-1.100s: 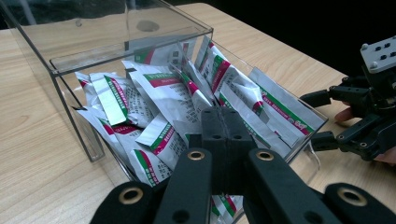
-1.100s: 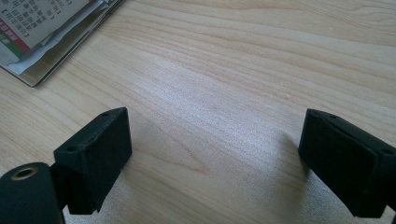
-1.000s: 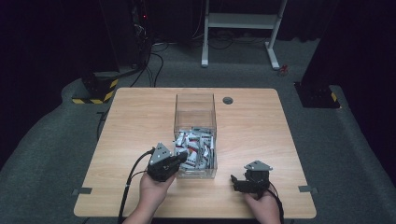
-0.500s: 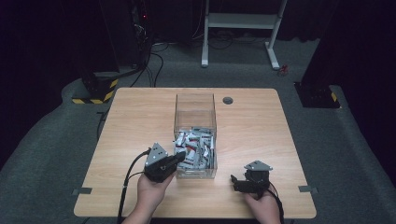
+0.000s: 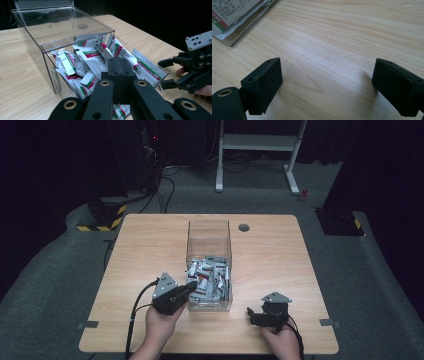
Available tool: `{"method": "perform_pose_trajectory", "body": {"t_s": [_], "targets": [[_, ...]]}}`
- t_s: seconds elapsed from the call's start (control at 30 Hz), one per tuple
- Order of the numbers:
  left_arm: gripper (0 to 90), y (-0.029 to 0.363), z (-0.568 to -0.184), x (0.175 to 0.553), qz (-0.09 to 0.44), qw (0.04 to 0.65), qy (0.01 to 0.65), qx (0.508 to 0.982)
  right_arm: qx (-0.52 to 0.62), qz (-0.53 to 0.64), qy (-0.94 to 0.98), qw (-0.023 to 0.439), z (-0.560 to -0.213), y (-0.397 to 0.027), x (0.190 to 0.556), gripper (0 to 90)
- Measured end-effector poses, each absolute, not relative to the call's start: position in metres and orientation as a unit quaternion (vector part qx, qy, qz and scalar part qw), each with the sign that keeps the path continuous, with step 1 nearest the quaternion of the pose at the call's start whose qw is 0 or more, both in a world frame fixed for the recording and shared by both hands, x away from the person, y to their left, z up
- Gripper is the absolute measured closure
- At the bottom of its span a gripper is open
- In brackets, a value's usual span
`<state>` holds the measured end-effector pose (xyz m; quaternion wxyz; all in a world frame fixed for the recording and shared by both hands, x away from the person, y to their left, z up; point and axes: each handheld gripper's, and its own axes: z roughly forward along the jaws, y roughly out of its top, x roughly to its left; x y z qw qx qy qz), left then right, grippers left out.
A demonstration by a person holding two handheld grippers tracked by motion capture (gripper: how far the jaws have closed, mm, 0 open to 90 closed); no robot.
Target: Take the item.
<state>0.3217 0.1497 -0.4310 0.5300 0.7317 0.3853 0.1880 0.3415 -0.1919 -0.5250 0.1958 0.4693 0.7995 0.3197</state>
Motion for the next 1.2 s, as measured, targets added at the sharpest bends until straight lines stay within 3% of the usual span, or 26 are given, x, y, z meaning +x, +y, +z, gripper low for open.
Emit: {"method": "perform_pose_trajectory", "body": {"t_s": [1.2], "targets": [[90.0,0.174,-0.413,0.313,0.215,0.558,0.37,0.711,0.469,0.32,0.8,0.197,-0.525,-0.192,0.341,9.4]]}}
